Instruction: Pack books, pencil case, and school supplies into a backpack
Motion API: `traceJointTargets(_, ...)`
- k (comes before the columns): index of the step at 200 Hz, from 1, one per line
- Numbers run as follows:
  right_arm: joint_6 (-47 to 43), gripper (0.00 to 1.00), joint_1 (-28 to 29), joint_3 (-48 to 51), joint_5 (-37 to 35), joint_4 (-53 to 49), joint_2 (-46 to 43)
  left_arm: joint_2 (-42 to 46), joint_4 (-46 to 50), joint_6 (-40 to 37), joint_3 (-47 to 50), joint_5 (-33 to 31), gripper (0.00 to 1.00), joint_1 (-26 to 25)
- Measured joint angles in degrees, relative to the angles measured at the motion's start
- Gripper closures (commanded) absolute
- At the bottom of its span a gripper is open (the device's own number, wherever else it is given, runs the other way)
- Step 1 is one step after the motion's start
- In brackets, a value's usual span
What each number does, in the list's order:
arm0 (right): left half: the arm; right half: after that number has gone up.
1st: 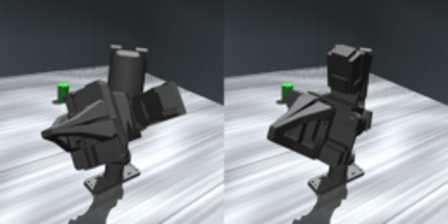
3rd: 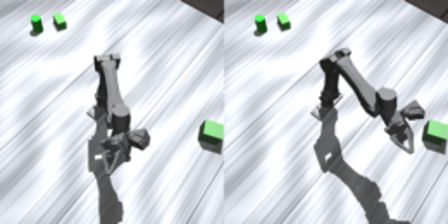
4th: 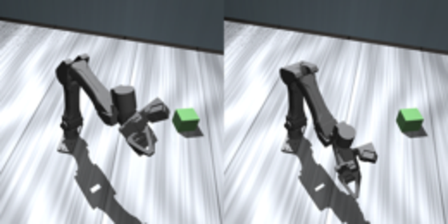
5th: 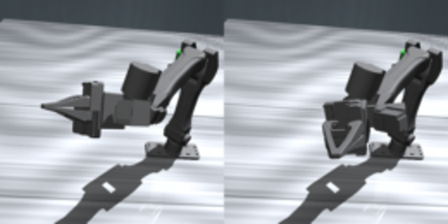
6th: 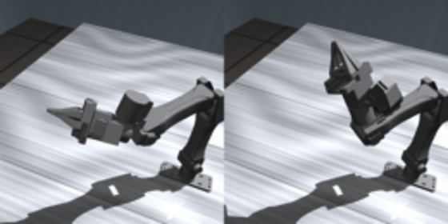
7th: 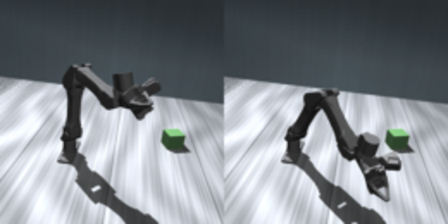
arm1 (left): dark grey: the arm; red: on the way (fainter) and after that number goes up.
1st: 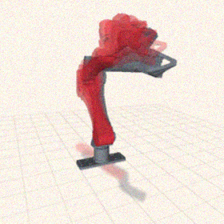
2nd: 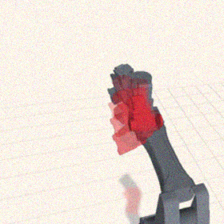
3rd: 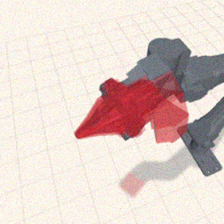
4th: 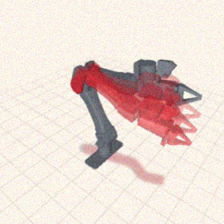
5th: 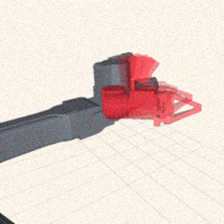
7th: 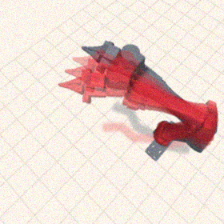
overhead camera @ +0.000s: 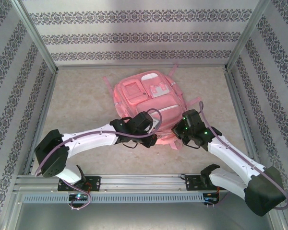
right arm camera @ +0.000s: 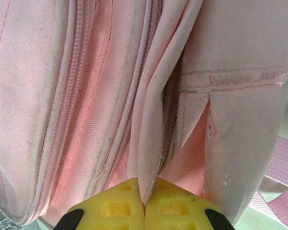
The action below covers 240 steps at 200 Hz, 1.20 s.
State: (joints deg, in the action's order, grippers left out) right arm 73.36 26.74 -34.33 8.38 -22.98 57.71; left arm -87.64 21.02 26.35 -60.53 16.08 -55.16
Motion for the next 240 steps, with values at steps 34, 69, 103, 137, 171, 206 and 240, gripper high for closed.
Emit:
traceJointTargets(34, -0.09, 0.99, -1.07, 0.02, 0.07, -0.57, -0.81, 2.25, -0.17, 0.00, 2.54, -1.40, 1.00, 0.22)
traceJointTargets(69, -0.42, 0.99, -3.13, 0.44, 0.70, -0.83, -2.32, 4.90, -0.66, 0.00, 5.07, -1.99, 1.00, 1.22)
traceJointTargets(103, -1.55, 0.99, -5.01, 0.87, 1.81, -0.87, -2.62, 5.92, -0.70, 0.02, 6.32, -2.32, 1.00, 2.05)
traceJointTargets(137, -3.26, 0.99, -6.43, 0.94, 2.45, -1.16, -2.62, 7.19, -0.72, 0.02, 7.80, -2.47, 1.00, 2.82)
traceJointTargets(171, -5.05, 0.99, -8.07, 0.94, 3.02, -1.40, -2.54, 8.70, -0.94, 0.02, 9.75, -2.64, 1.00, 4.15)
traceJointTargets(206, -7.50, 0.99, -10.38, 0.94, 3.69, -1.92, -1.25, 9.29, -1.42, 0.02, 11.23, -2.67, 1.00, 5.46)
traceJointTargets(240, -9.22, 0.98, -13.20, 0.94, 4.92, -2.08, -0.87, 9.94, -2.34, 0.00, 12.07, -2.60, 1.00, 5.86)
